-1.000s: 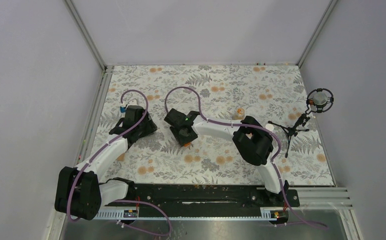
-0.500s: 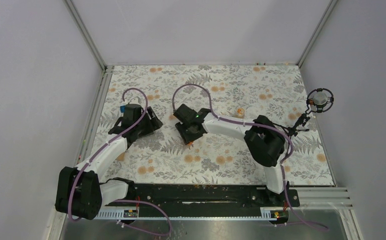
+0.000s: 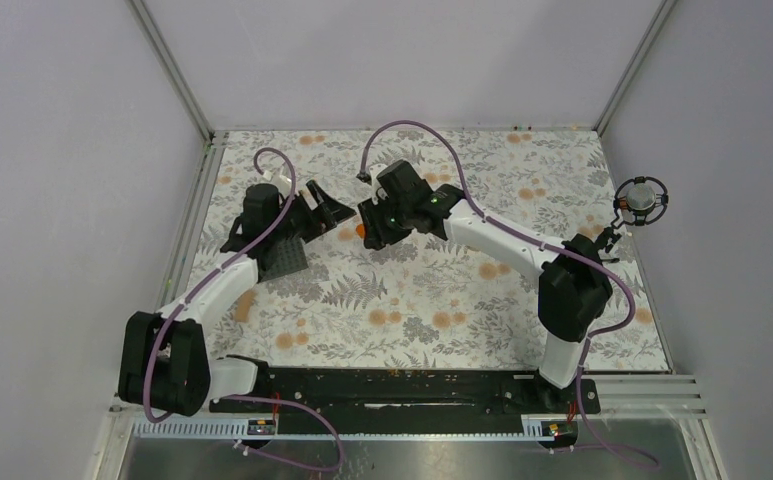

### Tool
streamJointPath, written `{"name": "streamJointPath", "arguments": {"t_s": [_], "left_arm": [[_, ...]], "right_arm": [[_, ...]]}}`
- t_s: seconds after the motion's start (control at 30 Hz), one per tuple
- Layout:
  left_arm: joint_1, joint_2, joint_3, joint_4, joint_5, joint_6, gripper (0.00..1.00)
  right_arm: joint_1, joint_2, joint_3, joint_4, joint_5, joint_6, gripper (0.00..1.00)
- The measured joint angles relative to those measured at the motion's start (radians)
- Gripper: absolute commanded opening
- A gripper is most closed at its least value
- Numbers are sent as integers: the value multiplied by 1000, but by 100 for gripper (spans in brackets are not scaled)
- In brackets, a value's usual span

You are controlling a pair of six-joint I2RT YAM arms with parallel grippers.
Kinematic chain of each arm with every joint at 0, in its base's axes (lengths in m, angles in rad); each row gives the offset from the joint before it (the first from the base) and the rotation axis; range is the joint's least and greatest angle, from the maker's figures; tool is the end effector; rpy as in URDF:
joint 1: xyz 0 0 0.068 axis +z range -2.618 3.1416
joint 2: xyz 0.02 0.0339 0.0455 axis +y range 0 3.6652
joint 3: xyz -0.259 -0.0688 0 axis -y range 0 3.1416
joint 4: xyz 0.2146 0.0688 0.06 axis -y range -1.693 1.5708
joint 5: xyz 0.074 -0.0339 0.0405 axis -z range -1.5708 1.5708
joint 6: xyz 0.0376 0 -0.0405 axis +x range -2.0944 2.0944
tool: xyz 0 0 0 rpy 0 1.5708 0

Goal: Sort the pills into containers

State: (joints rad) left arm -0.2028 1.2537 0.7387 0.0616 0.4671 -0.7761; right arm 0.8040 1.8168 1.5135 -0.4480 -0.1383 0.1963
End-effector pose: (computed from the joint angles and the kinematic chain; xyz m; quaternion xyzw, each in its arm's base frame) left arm 0.2437 -0.0674 0.2590 -0.1156 0.8260 -0.4156 0.3629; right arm 0.2648 0.2824 0.2819 -0.3000 0.8649 0.2462 0.3184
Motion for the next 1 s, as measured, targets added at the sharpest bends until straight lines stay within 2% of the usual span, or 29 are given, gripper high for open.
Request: {"name": "streamJointPath", "arguments": {"t_s": [0.13, 0.27, 0.43, 0.7, 0.8, 1.0], "left_arm": [[0, 56, 6, 93, 49, -48, 80], [-3, 130, 14, 149, 96, -92, 72], [-4, 146, 22, 179, 131, -117, 60], [-6, 162, 46, 183, 179, -133, 52], [-6, 170, 57, 167, 191, -133, 42], [-2, 179, 66, 150, 196, -131, 7]], "right_arm": [[0, 0, 30, 6, -40, 5, 30], [0, 2, 61, 10, -58, 9, 30], [-2, 22, 106, 5, -64, 15, 30], [-13, 66, 146, 5, -63, 40, 30], [-15, 78, 150, 5, -63, 49, 30], [-21, 84, 161, 4, -65, 76, 30]]}}
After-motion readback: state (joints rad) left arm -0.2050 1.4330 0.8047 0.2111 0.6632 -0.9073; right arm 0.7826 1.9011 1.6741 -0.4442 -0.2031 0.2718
